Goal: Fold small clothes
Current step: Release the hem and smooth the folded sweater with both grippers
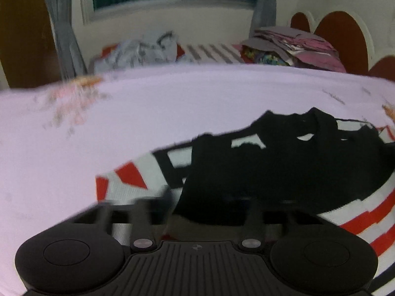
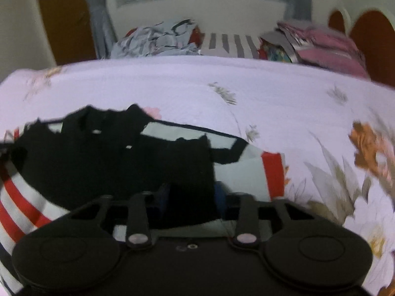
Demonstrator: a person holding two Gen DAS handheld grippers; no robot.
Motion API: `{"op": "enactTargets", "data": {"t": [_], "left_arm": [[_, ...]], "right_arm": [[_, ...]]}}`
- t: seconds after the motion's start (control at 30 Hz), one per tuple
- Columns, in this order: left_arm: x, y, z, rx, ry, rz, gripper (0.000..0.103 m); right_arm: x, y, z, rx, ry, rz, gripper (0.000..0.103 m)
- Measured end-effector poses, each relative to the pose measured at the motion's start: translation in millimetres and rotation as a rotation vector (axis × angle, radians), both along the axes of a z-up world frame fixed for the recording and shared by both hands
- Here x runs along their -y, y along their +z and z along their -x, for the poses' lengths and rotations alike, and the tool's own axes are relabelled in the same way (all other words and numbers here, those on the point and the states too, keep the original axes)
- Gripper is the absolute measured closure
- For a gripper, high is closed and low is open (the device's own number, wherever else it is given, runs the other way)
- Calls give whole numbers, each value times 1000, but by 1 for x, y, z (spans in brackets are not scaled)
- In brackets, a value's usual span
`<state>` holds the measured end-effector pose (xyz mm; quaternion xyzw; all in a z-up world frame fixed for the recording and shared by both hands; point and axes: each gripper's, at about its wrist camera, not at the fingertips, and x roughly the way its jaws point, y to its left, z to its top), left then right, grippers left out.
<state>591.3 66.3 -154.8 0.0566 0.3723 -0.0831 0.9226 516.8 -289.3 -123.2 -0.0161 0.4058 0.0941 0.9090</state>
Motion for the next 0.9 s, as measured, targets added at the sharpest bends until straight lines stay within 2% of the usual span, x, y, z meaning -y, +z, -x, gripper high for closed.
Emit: {"op": "enactTargets", "data": {"t": [0.03,0.23,0.3,0.4,0.47,0.53,0.6,0.63,0.67,0.7,0.77,0.83,0.87,0.9], "left_arm": [[0,4,3,20,-2,8,99],[-23,28,15,161,96,108,99],[-26,23,9,152,123,97,99],[-18,-5,-8,35,139,37,99],[-15,-8,-8,49,143,22,99],[-13,-6,-8,45,143,13,99],[-16,-1,-8,32,150,12,89],[-16,7,-6,31,171,9,64],[-13,16,0,60,186,9,48],[-3,25,5,84,165,0,47],[30,35,9,106,60,-52,47],[54,37,9,100,-9,-16,43],[63,33,8,65,-29,9,43],[68,28,6,36,-44,23,43]], "right_arm": [[0,0,0,-5,8,-15,96],[6,15,3,122,-22,-9,96],[8,14,-1,126,-47,7,96],[11,-7,-16,21,-73,6,96],[15,-9,-20,12,-110,-50,95],[15,-5,-24,-14,-125,-57,92],[9,2,-22,-3,-132,-27,81],[5,8,-17,25,-145,-1,54],[-1,15,-10,68,-139,2,32],[-7,20,-3,95,-106,-32,29],[-29,22,0,92,-45,-84,38],[-57,16,-3,56,18,-63,51],[-71,10,-6,29,46,-54,58],[-81,5,-7,6,67,-52,59]]}}
